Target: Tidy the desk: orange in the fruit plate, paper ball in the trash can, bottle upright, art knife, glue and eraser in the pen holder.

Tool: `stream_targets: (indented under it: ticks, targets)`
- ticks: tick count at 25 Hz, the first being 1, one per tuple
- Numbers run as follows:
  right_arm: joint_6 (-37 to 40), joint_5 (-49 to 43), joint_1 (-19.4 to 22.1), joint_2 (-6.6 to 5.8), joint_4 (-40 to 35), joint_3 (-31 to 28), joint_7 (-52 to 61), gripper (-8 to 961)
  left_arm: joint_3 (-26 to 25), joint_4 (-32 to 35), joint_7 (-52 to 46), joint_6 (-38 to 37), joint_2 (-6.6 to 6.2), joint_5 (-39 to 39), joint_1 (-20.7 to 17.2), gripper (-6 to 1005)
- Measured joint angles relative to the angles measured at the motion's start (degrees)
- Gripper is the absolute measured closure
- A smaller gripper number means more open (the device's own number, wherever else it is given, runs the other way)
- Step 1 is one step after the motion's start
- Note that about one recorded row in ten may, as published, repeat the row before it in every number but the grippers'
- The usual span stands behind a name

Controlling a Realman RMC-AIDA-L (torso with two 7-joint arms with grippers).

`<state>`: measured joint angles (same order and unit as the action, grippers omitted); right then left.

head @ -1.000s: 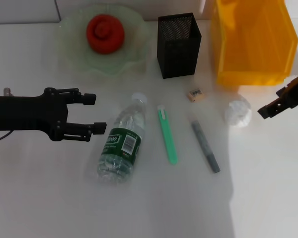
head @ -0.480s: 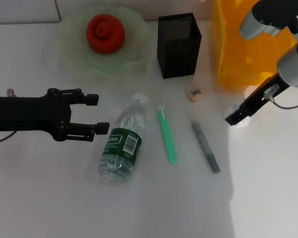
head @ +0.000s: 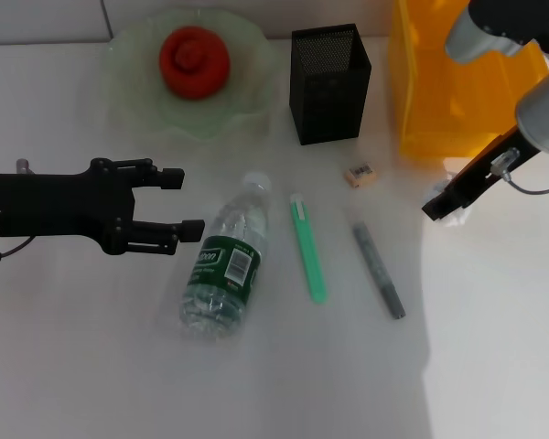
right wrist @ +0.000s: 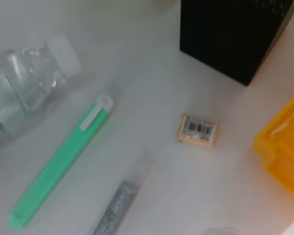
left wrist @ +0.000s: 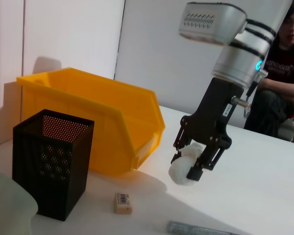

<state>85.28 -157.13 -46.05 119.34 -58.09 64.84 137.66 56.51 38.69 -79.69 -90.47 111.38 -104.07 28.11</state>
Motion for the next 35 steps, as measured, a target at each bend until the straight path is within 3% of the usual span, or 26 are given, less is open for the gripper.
stream_targets:
  ticks: [2, 4, 6, 8, 9, 11, 13, 21, 23, 29, 33, 35]
  targets:
    - [3.36, 0.85, 1.85, 0.08, -6.61, -0.15, 1.11, 450, 0.00, 0.12, -0.38, 0.00, -0.01, 0.00, 0.00, 196]
    - [6.94, 5.00, 6.05, 0.09, -18.25, -0.53, 2.69, 458, 0.00, 0.20, -0.54, 0.01, -0.01, 0.00, 0.00, 198]
    - [7.42, 6.99, 7.78, 0.00, -22.65, -0.68, 3.07, 466, 0.00, 0.19, -0.56, 0.05, -0.01, 0.00, -0.03, 200]
    - [2.88, 12.70, 13.77, -0.04, -32.98, -3.05, 3.38, 449, 0.00, 0.05, -0.64, 0.15, -0.03, 0.01, -0.10, 202]
    - [2.88, 12.70, 13.77, -0.04, -32.98, -3.05, 3.38, 441, 0.00, 0.03, -0.71, 0.18, -0.01, 0.01, -0.12, 203]
    - [-4.39, 16.08, 17.29, -0.02, -34.80, -4.72, 3.01, 424, -0.01, 0.03, -0.86, 0.19, 0.00, 0.01, -0.15, 205]
    - [-14.45, 20.84, 20.60, -0.15, -31.00, -5.17, 0.07, 408, 0.00, 0.12, -1.60, 0.21, 0.04, 0.01, -0.15, 207]
    - [-27.59, 25.90, 20.65, -0.14, -19.35, -5.95, -3.32, 341, 0.00, 0.61, -3.37, 0.20, 0.16, 0.01, 0.21, 215]
    - [-28.70, 26.18, 20.52, -0.18, -18.21, -5.96, -3.63, 324, -0.08, 0.62, -4.08, 0.20, 0.16, 0.01, 0.41, 217]
    - [-28.20, 26.45, 21.28, -0.21, -18.77, -6.00, -3.97, 146, -0.54, 1.77, -8.54, 0.60, 0.16, 0.01, 0.94, 223]
    - [-24.06, 31.77, 24.99, -0.23, -21.75, -6.07, -7.59, 108, -0.32, 8.31, -20.62, 1.58, 0.56, -1.81, 1.03, 226]
    - [-23.04, 34.23, 26.19, -0.23, -22.41, -6.16, -9.45, 102, -0.10, 14.90, -28.73, 1.47, 1.93, -5.63, 1.07, 228]
